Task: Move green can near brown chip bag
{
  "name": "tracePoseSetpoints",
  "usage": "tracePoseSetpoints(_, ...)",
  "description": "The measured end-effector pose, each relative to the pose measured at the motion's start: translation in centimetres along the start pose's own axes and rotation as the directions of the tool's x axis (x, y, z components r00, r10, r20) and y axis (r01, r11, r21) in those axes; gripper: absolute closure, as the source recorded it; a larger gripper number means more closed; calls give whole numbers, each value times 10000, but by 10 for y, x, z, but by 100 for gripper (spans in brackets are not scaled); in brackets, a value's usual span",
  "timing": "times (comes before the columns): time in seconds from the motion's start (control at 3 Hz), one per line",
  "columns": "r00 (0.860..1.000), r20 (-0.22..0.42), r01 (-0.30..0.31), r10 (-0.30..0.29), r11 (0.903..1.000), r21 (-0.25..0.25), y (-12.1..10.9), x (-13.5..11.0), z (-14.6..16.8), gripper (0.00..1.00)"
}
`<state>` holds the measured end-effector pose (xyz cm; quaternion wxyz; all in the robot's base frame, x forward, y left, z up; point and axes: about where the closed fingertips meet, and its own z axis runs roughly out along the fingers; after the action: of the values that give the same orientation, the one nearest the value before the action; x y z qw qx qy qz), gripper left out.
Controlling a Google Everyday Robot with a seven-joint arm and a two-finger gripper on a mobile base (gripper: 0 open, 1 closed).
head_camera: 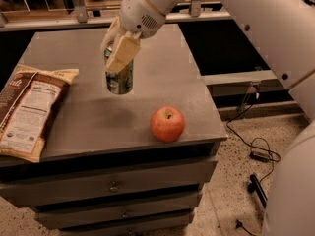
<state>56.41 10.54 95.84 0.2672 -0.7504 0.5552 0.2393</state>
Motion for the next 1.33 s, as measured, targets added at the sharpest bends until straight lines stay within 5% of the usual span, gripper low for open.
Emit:
tracePoseSetpoints(0.67,9951,-74,978,-987,9922,-776,32,-49,59,97)
tracePoseSetpoints(1.33,9912,155,1321,-1313,9881,-791,39,-53,100,43)
